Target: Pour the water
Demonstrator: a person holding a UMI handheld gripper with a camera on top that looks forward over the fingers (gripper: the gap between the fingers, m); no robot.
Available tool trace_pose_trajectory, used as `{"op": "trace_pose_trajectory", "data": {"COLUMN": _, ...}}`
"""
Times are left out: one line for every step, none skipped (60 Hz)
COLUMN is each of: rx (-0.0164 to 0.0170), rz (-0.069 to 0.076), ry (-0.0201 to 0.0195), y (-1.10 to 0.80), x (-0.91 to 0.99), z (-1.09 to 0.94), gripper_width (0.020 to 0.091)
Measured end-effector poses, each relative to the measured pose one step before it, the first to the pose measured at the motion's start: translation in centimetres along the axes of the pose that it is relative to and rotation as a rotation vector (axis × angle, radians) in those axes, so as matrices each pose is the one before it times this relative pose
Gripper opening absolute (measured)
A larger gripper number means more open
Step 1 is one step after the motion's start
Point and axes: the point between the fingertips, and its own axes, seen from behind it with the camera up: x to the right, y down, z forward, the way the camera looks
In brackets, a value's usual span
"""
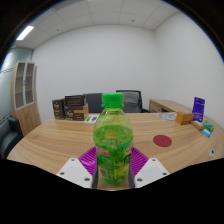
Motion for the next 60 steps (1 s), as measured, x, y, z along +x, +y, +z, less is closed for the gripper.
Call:
{"op": "trace_pose_trajectory", "data": {"rx": 0.00005, "rz": 0.0002, "ry": 0.00299, "y": -0.012, "x": 0.008, "z": -0.019, "gripper_width": 0.0418}}
{"op": "trace_pose_trajectory", "data": {"rx": -0.00119, "rz": -0.0033, "ry": 0.00263, "y": 0.009, "x": -0.006, "z": 0.013, "gripper_width": 0.0419}}
{"op": "trace_pose_trajectory", "data": {"rx": -0.00062, "rz": -0.0057, "ry": 0.00227, "y": -0.071, "x": -0.186, "z": 0.255, "gripper_width": 0.0419}}
{"op": "trace_pose_trajectory", "data": {"rx": -0.00167, "rz": -0.0070, "ry": 0.00084, "y": 0.059, "x": -0.028, "z": -0.118, "gripper_width": 0.0419}}
{"op": "trace_pose_trajectory", "data": {"rx": -0.00008, "rz": -0.0031, "ry": 0.00005, "y": -0.005, "x": 0.003, "z": -0.087, "gripper_width": 0.0419}}
{"op": "trace_pose_trajectory", "data": {"rx": -0.00067, "rz": 0.0030, "ry": -0.00116, "y": -0.020, "x": 0.002, "z": -0.044, "gripper_width": 0.0419}}
{"op": "trace_pose_trajectory", "data": {"rx": -0.00269, "rz": 0.0077, "ry": -0.00420, "y": 0.036, "x": -0.062, "z": -0.030, "gripper_width": 0.0419}}
{"op": "trace_pose_trajectory", "data": {"rx": -0.00308, "rz": 0.0092, "ry": -0.00611, "y": -0.008, "x": -0.104, "z": -0.008, "gripper_width": 0.0420}}
{"op": "trace_pose_trajectory", "data": {"rx": -0.00552, "rz": 0.0082, "ry": -0.00627, "y": 0.014, "x": -0.095, "z": -0.013, "gripper_width": 0.0419}}
{"op": "trace_pose_trajectory", "data": {"rx": -0.00857, "rz": 0.0068, "ry": -0.00406, "y": 0.034, "x": -0.085, "z": -0.003, "gripper_width": 0.0418}}
{"op": "trace_pose_trajectory", "data": {"rx": -0.00821, "rz": 0.0059, "ry": -0.00245, "y": 0.025, "x": -0.062, "z": -0.014, "gripper_width": 0.0418}}
{"op": "trace_pose_trajectory", "data": {"rx": -0.00765, "rz": 0.0056, "ry": -0.00217, "y": -0.033, "x": -0.130, "z": 0.038, "gripper_width": 0.0419}}
{"op": "trace_pose_trajectory", "data": {"rx": -0.00898, "rz": 0.0077, "ry": -0.00485, "y": 0.003, "x": -0.255, "z": 0.055, "gripper_width": 0.0419}}
{"op": "trace_pose_trajectory", "data": {"rx": -0.00921, "rz": 0.0104, "ry": -0.00756, "y": -0.016, "x": -0.344, "z": 0.085, "gripper_width": 0.0418}}
{"op": "trace_pose_trajectory", "data": {"rx": -0.00924, "rz": 0.0134, "ry": -0.01010, "y": -0.009, "x": -0.442, "z": 0.127, "gripper_width": 0.0418}}
{"op": "trace_pose_trajectory", "data": {"rx": -0.00855, "rz": 0.0159, "ry": -0.01143, "y": -0.035, "x": -0.516, "z": 0.169, "gripper_width": 0.0418}}
{"op": "trace_pose_trajectory", "data": {"rx": -0.00953, "rz": 0.0187, "ry": -0.01242, "y": -0.041, "x": -0.579, "z": 0.193, "gripper_width": 0.0417}}
{"op": "trace_pose_trajectory", "data": {"rx": -0.01022, "rz": 0.0206, "ry": -0.01209, "y": -0.033, "x": -0.590, "z": 0.237, "gripper_width": 0.0418}}
{"op": "trace_pose_trajectory", "data": {"rx": -0.00447, "rz": 0.0226, "ry": -0.01116, "y": 0.074, "x": -0.520, "z": 0.511, "gripper_width": 0.0417}}
{"op": "trace_pose_trajectory", "data": {"rx": -0.01029, "rz": 0.0250, "ry": -0.01141, "y": -0.031, "x": -0.602, "z": 0.301, "gripper_width": 0.0416}}
{"op": "trace_pose_trajectory", "data": {"rx": -0.00961, "rz": 0.0246, "ry": -0.01137, "y": -0.051, "x": -0.637, "z": 0.369, "gripper_width": 0.0417}}
{"op": "trace_pose_trajectory", "data": {"rx": -0.01019, "rz": 0.0248, "ry": -0.01195, "y": -0.095, "x": -0.631, "z": 0.386, "gripper_width": 0.0418}}
{"op": "trace_pose_trajectory", "data": {"rx": -0.01348, "rz": 0.0291, "ry": -0.01148, "y": 0.006, "x": -0.589, "z": 0.434, "gripper_width": 0.0418}}
{"op": "trace_pose_trajectory", "data": {"rx": -0.01592, "rz": 0.0344, "ry": -0.01043, "y": 0.050, "x": -0.584, "z": 0.497, "gripper_width": 0.0418}}
{"op": "trace_pose_trajectory", "data": {"rx": -0.01502, "rz": 0.0352, "ry": -0.00913, "y": 0.007, "x": -0.523, "z": 0.493, "gripper_width": 0.0418}}
{"op": "trace_pose_trajectory", "data": {"rx": -0.01211, "rz": 0.0346, "ry": -0.00922, "y": -0.059, "x": -0.514, "z": 0.475, "gripper_width": 0.0418}}
{"op": "trace_pose_trajectory", "data": {"rx": -0.00958, "rz": 0.0367, "ry": -0.00640, "y": -0.055, "x": -0.685, "z": 0.348, "gripper_width": 0.0418}}
{"op": "trace_pose_trajectory", "data": {"rx": -0.00772, "rz": 0.0423, "ry": -0.00896, "y": -0.122, "x": -0.415, "z": 0.570, "gripper_width": 0.0417}}
{"op": "trace_pose_trajectory", "data": {"rx": -0.00780, "rz": 0.0466, "ry": -0.00843, "y": -0.153, "x": -0.405, "z": 0.504, "gripper_width": 0.0417}}
{"op": "trace_pose_trajectory", "data": {"rx": -0.00480, "rz": 0.0465, "ry": -0.00803, "y": -0.233, "x": -0.366, "z": 0.454, "gripper_width": 0.0417}}
{"op": "trace_pose_trajectory", "data": {"rx": -0.00197, "rz": 0.0464, "ry": -0.00885, "y": -0.277, "x": -0.396, "z": 0.446, "gripper_width": 0.0417}}
{"op": "trace_pose_trajectory", "data": {"rx": -0.00098, "rz": 0.0472, "ry": -0.00865, "y": -0.294, "x": -0.373, "z": 0.397, "gripper_width": 0.0418}}
{"op": "trace_pose_trajectory", "data": {"rx": -0.00178, "rz": 0.0494, "ry": -0.00770, "y": -0.227, "x": -0.373, "z": 0.367, "gripper_width": 0.0417}}
{"op": "trace_pose_trajectory", "data": {"rx": -0.00250, "rz": 0.0504, "ry": -0.00734, "y": -0.249, "x": -0.349, "z": 0.328, "gripper_width": 0.0417}}
{"op": "trace_pose_trajectory", "data": {"rx": -0.00322, "rz": 0.0474, "ry": -0.00237, "y": -0.303, "x": -0.565, "z": 0.196, "gripper_width": 0.0417}}
{"op": "trace_pose_trajectory", "data": {"rx": 0.00452, "rz": 0.0441, "ry": -0.00648, "y": -0.260, "x": -0.226, "z": 0.241, "gripper_width": 0.0419}}
{"op": "trace_pose_trajectory", "data": {"rx": 0.00705, "rz": 0.0439, "ry": -0.00974, "y": -0.295, "x": -0.222, "z": 0.225, "gripper_width": 0.0419}}
{"op": "trace_pose_trajectory", "data": {"rx": 0.00512, "rz": 0.0437, "ry": -0.00804, "y": -0.348, "x": -0.295, "z": 0.231, "gripper_width": 0.0418}}
{"op": "trace_pose_trajectory", "data": {"rx": 0.00431, "rz": 0.0434, "ry": -0.00898, "y": -0.316, "x": -0.355, "z": 0.196, "gripper_width": 0.0418}}
{"op": "trace_pose_trajectory", "data": {"rx": 0.00345, "rz": 0.0429, "ry": -0.01089, "y": -0.296, "x": -0.406, "z": 0.154, "gripper_width": 0.0418}}
{"op": "trace_pose_trajectory", "data": {"rx": 0.00266, "rz": 0.0436, "ry": -0.01270, "y": -0.256, "x": -0.421, "z": 0.163, "gripper_width": 0.0418}}
{"op": "trace_pose_trajectory", "data": {"rx": 0.00295, "rz": 0.0439, "ry": -0.01288, "y": -0.263, "x": -0.374, "z": 0.151, "gripper_width": 0.0417}}
{"op": "trace_pose_trajectory", "data": {"rx": 0.00424, "rz": 0.0445, "ry": -0.01177, "y": -0.295, "x": -0.357, "z": 0.158, "gripper_width": 0.0418}}
{"op": "trace_pose_trajectory", "data": {"rx": 0.00268, "rz": 0.0476, "ry": -0.00214, "y": -0.424, "x": -0.668, "z": 0.113, "gripper_width": 0.0416}}
{"op": "trace_pose_trajectory", "data": {"rx": 0.00843, "rz": 0.0411, "ry": -0.01369, "y": -0.247, "x": -0.185, "z": 0.093, "gripper_width": 0.0416}}
{"op": "trace_pose_trajectory", "data": {"rx": 0.00589, "rz": 0.0421, "ry": -0.00563, "y": -0.230, "x": -0.352, "z": 0.315, "gripper_width": 0.0416}}
{"op": "trace_pose_trajectory", "data": {"rx": 0.00598, "rz": 0.0385, "ry": -0.01070, "y": -0.202, "x": -0.247, "z": 0.075, "gripper_width": 0.0417}}
{"op": "trace_pose_trajectory", "data": {"rx": 0.00482, "rz": 0.0365, "ry": -0.00939, "y": -0.218, "x": -0.209, "z": 0.116, "gripper_width": 0.0418}}
{"op": "trace_pose_trajectory", "data": {"rx": 0.00273, "rz": 0.0357, "ry": -0.00852, "y": -0.167, "x": -0.176, "z": 0.061, "gripper_width": 0.0416}}
{"op": "trace_pose_trajectory", "data": {"rx": 0.00174, "rz": 0.0354, "ry": -0.00689, "y": -0.145, "x": -0.148, "z": 0.043, "gripper_width": 0.0417}}
{"op": "trace_pose_trajectory", "data": {"rx": 0.00215, "rz": 0.0340, "ry": -0.00617, "y": -0.126, "x": -0.143, "z": 0.063, "gripper_width": 0.0417}}
{"op": "trace_pose_trajectory", "data": {"rx": 0.00269, "rz": 0.0322, "ry": -0.00592, "y": -0.184, "x": -0.160, "z": 0.107, "gripper_width": 0.0416}}
{"op": "trace_pose_trajectory", "data": {"rx": 0.00332, "rz": 0.0294, "ry": -0.00574, "y": -0.194, "x": -0.127, "z": 0.099, "gripper_width": 0.0416}}
{"op": "trace_pose_trajectory", "data": {"rx": 0.00145, "rz": 0.0313, "ry": -0.00142, "y": -0.218, "x": -0.359, "z": 0.082, "gripper_width": 0.0416}}
{"op": "trace_pose_trajectory", "data": {"rx": 0.00215, "rz": 0.0255, "ry": -0.00239, "y": -0.164, "x": 0.159, "z": 0.262, "gripper_width": 0.0414}}
{"op": "trace_pose_trajectory", "data": {"rx": -0.00114, "rz": 0.0279, "ry": -0.00444, "y": -0.032, "x": -0.086, "z": 0.089, "gripper_width": 0.0417}}
{"op": "trace_pose_trajectory", "data": {"rx": -0.00480, "rz": 0.0288, "ry": -0.00506, "y": 0.032, "x": -0.146, "z": 0.066, "gripper_width": 0.0416}}
{"op": "trace_pose_trajectory", "data": {"rx": -0.00542, "rz": 0.0282, "ry": -0.00713, "y": 0.033, "x": -0.158, "z": 0.112, "gripper_width": 0.0417}}
{"op": "trace_pose_trajectory", "data": {"rx": -0.00360, "rz": 0.0251, "ry": -0.00848, "y": -0.009, "x": -0.215, "z": 0.103, "gripper_width": 0.0417}}
{"op": "trace_pose_trajectory", "data": {"rx": -0.00064, "rz": 0.0221, "ry": -0.00869, "y": -0.090, "x": -0.210, "z": 0.085, "gripper_width": 0.0420}}
